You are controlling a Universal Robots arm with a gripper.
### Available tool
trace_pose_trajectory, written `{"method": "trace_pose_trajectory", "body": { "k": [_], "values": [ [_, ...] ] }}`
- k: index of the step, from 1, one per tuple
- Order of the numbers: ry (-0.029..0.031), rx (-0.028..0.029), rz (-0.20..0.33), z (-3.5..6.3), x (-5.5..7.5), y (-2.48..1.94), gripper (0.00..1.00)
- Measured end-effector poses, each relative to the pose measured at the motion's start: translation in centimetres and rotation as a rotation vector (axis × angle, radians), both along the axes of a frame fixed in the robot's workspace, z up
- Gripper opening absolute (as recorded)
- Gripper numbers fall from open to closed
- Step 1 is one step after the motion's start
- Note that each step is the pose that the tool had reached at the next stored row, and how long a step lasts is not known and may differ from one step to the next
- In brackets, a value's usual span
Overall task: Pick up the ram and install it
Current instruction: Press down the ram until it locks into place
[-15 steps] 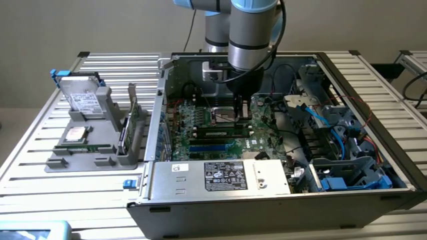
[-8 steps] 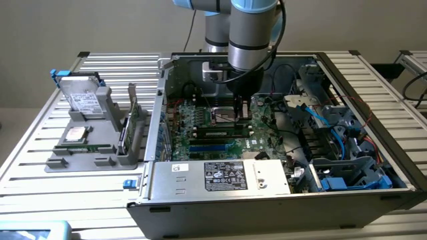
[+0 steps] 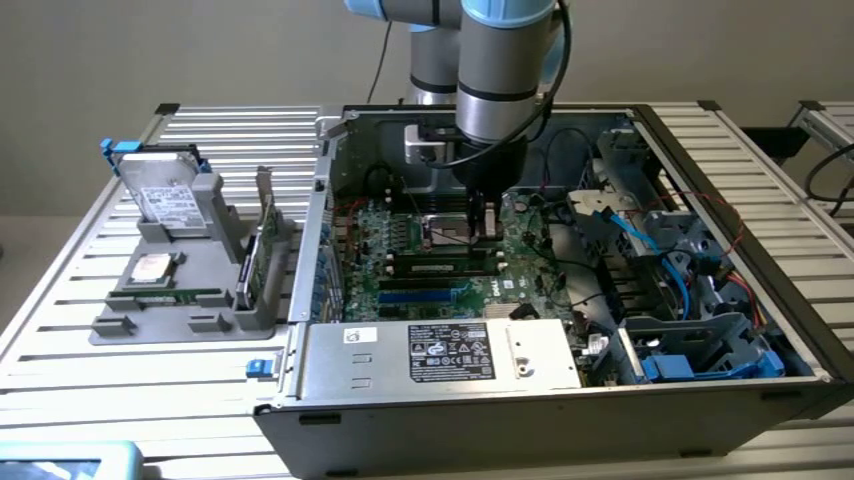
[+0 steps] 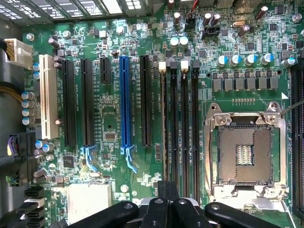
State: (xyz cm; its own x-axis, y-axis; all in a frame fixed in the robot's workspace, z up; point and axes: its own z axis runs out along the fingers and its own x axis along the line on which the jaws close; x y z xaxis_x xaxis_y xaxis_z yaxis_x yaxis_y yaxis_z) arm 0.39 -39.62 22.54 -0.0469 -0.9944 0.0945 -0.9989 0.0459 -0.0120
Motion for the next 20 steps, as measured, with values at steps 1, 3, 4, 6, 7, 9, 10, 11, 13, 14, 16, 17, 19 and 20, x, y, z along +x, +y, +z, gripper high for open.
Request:
{"method": "trace_pose_trajectory", "body": {
  "k": [1,3,4,6,7,9,10,11,13,14,16,17,19,20],
  "values": [
    [0.0,0.0002,0.0,-0.02,0.0,0.0,0.11],
    [0.0,0.0001,0.0,-0.04,0.0,0.0,0.11],
    [-0.0001,0.0003,0.0,-0.02,0.0,0.0,0.11],
    [-0.0003,0.0017,-0.001,0.51,-0.2,0.02,0.11],
    [-0.0001,0.0012,0.0,0.95,-0.4,0.0,0.11],
    [-0.0001,0.0018,0.0,1.41,-1.1,-0.02,0.11],
    [0.0,0.0022,0.0,1.47,-1.6,-0.03,0.11],
    [-0.0001,0.0024,0.0,1.47,-2.0,-0.03,0.11],
    [-0.0001,0.0024,0.0,1.48,-2.9,-0.03,0.11],
    [0.0,0.0027,0.0,1.48,-3.4,-0.03,0.11],
    [0.0,0.0027,0.0,1.46,-4.0,-0.03,0.11],
    [-0.0002,0.0029,0.0,1.41,-4.1,-0.02,0.11],
    [-0.0005,0.0027,0.0,1.15,-4.3,-0.03,0.11],
    [-0.0006,0.0028,0.0,1.03,-4.3,-0.03,0.11]
  ]
}}
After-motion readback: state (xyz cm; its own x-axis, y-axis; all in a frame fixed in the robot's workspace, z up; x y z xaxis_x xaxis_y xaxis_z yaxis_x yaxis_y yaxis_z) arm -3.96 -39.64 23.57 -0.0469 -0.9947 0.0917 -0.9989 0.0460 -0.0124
